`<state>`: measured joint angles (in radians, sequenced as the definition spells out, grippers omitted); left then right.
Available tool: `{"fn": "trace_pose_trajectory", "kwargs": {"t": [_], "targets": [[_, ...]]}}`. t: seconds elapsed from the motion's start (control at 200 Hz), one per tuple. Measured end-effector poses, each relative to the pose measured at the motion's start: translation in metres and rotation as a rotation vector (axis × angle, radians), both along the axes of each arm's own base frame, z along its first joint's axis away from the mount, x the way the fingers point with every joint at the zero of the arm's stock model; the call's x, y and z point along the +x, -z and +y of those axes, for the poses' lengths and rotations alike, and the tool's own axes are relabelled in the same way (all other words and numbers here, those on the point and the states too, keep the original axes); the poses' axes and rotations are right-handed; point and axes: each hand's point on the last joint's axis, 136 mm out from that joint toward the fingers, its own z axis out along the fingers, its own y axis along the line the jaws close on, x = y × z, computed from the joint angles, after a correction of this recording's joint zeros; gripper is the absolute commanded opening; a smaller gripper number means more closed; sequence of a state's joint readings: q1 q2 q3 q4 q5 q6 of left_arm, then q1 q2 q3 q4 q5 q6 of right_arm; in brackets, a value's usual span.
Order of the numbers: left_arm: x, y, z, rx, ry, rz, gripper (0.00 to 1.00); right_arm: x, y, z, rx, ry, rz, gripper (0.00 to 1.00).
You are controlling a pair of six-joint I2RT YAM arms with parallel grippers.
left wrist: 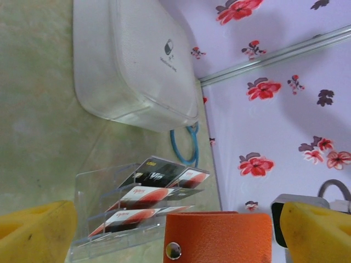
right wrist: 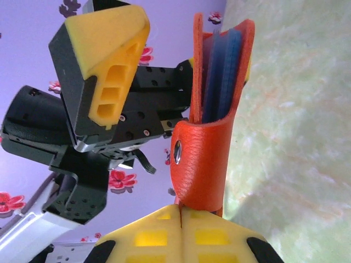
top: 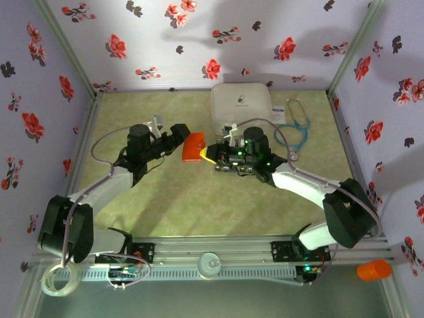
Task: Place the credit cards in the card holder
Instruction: Pick up the card holder from the bottom-left of the table.
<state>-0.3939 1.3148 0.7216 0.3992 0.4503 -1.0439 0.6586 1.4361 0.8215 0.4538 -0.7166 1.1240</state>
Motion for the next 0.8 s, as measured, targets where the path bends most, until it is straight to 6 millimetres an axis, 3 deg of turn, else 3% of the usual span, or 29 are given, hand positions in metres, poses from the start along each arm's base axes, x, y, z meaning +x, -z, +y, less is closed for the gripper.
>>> {"fn": "trace_pose_trajectory", "kwargs": {"t": [0.25, 0.8], "targets": [[-0.001, 0.007, -0.005, -0.045, 0.005, 0.014, 0.79, 0.005, 0.002, 0.006, 0.040, -0.004, 0.031, 0.00], [-0.002, -0.007, -0.011, -0.109, 0.028, -0.018, 0.42, 0.003, 0.007, 0.006, 0.071, -0.007, 0.054, 0.00]]}}
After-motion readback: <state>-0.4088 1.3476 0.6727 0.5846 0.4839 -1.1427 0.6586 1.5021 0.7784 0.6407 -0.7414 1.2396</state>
